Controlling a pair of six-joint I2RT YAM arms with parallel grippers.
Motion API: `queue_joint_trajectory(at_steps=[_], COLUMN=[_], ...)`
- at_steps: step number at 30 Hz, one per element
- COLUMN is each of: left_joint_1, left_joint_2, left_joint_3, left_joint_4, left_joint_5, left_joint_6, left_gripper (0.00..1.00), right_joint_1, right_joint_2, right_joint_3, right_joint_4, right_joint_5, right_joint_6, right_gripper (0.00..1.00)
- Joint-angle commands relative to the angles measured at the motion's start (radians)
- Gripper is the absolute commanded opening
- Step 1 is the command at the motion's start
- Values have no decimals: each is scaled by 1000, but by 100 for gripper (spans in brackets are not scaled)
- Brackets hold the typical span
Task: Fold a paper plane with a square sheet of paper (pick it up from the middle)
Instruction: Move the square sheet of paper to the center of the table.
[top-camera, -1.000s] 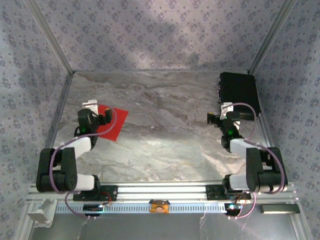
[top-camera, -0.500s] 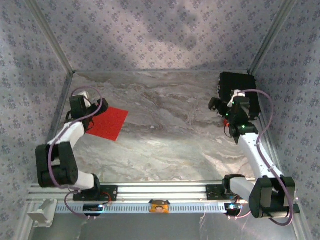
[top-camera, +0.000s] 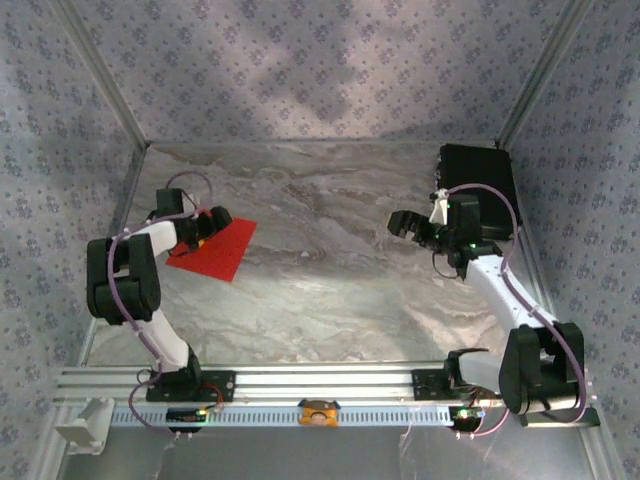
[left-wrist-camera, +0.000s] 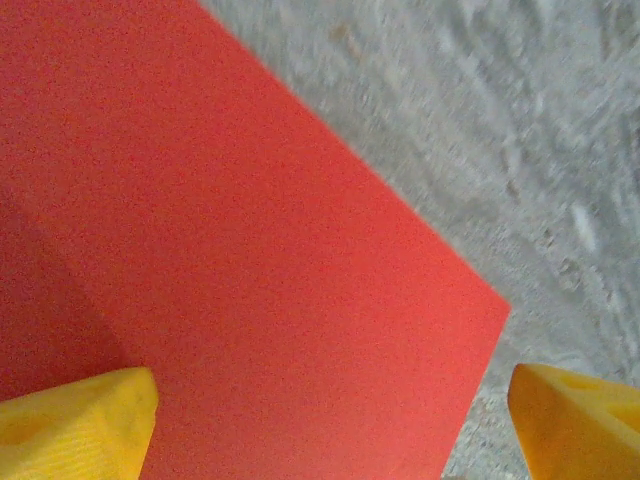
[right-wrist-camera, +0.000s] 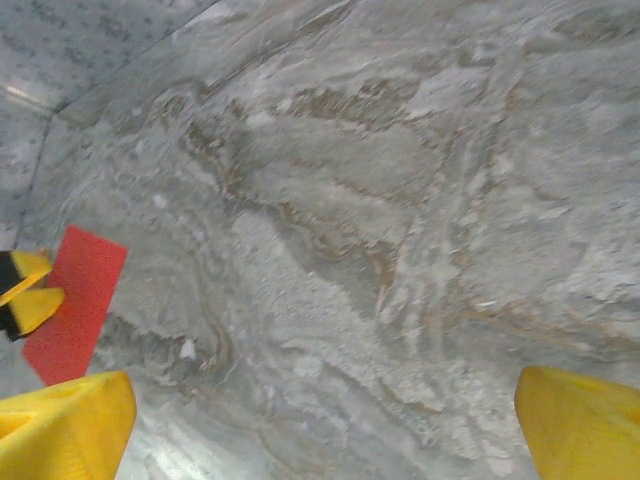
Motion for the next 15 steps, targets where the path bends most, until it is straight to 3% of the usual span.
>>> queue_joint_trajectory(at_steps=[1, 6, 11, 15], left_joint_1=[-41, -131, -278, -446], left_joint_2=[17, 18, -29, -61], left_joint_3=[34, -18, -157, -211], left_joint_4=[-81, -84, 42, 106], left_joint_5=[-20, -119, -223, -339], left_joint_6=[-16, -123, -390, -627], left_gripper=[90, 91, 91, 92], right_joint_1=[26, 48, 72, 99], right_joint_2=[8, 4, -4, 5], right_joint_3=[4, -21, -39, -43], right_joint_4=[27, 51, 64, 67], right_joint_5=[-65, -19, 50, 85], right_joint_6=[12, 32, 69, 101], right_gripper=[99, 99, 99, 99])
